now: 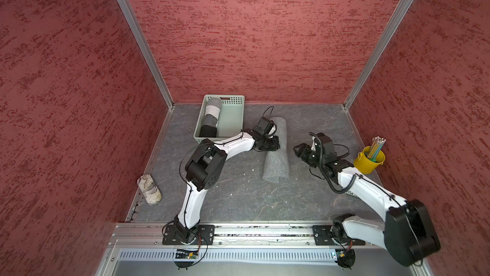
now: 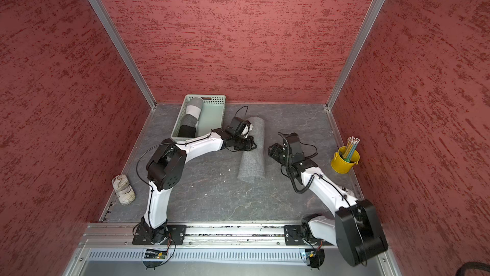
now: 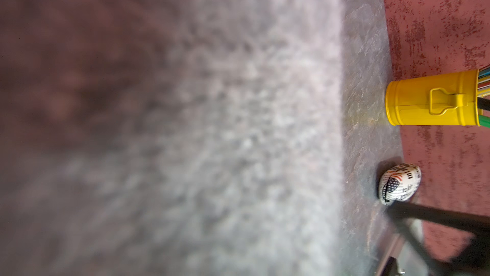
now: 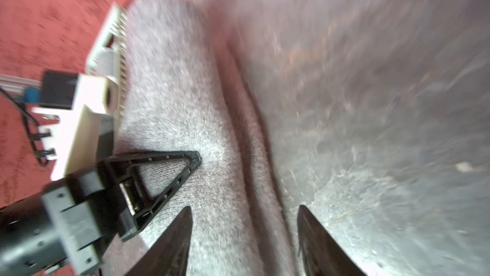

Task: Roll up the scarf and place it into the basket
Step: Pick up the scarf at the center of the board.

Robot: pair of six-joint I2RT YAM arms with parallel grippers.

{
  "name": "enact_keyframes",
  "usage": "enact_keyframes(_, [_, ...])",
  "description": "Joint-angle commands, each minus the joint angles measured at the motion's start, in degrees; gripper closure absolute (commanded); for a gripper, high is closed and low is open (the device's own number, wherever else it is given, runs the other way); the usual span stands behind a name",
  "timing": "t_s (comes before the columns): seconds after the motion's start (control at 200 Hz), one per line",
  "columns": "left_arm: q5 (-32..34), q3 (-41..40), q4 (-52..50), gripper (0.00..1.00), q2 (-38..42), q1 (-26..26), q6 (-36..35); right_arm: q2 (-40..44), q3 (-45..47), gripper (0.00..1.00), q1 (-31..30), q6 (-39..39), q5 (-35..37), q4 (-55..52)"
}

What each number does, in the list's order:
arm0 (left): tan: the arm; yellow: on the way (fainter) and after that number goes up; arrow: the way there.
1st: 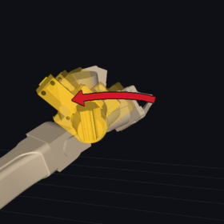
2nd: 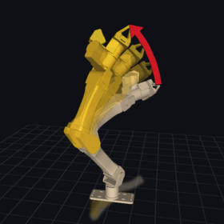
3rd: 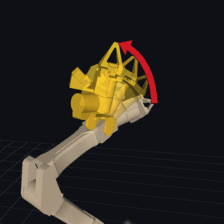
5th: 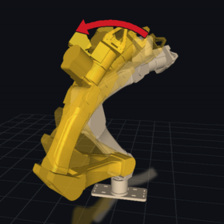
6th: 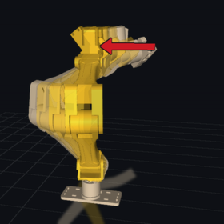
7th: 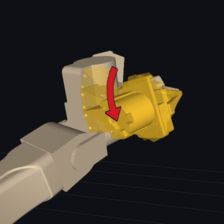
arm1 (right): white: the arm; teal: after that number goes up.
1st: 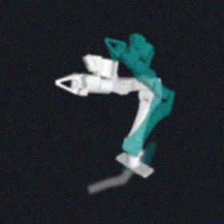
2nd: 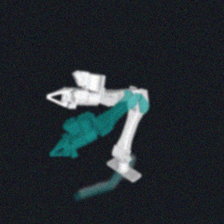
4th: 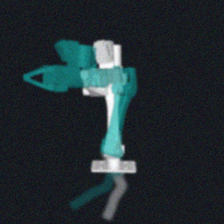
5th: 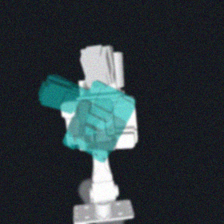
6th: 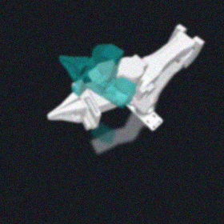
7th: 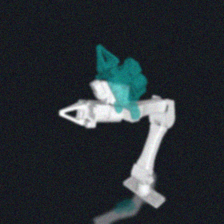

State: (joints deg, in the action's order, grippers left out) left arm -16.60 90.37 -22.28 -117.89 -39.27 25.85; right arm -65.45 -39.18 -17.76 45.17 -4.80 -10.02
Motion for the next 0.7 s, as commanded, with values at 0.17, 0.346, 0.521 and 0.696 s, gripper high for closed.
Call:
enact_keyframes(0.17, [0.62,7.42,-10.70,1.00,9.07,2.51,-11.54,9.15,-3.47,0.35,0.40,-4.83,11.12,-9.94])
enact_keyframes(0.346, [-5.19,12.48,-13.93,1.00,10.03,8.11,-14.51,8.94,-2.16,0.36,0.36,-4.66,10.25,-8.26])
enact_keyframes(0.521, [-11.53,17.13,-17.41,1.00,7.11,15.33,-16.94,8.94,-1.16,0.37,0.37,-3.95,10.25,-7.60])
enact_keyframes(0.696, [-16.35,25.13,-23.41,1.00,1.24,21.11,-21.42,8.60,-1.00,0.38,0.41,-3.51,10.60,-7.62])
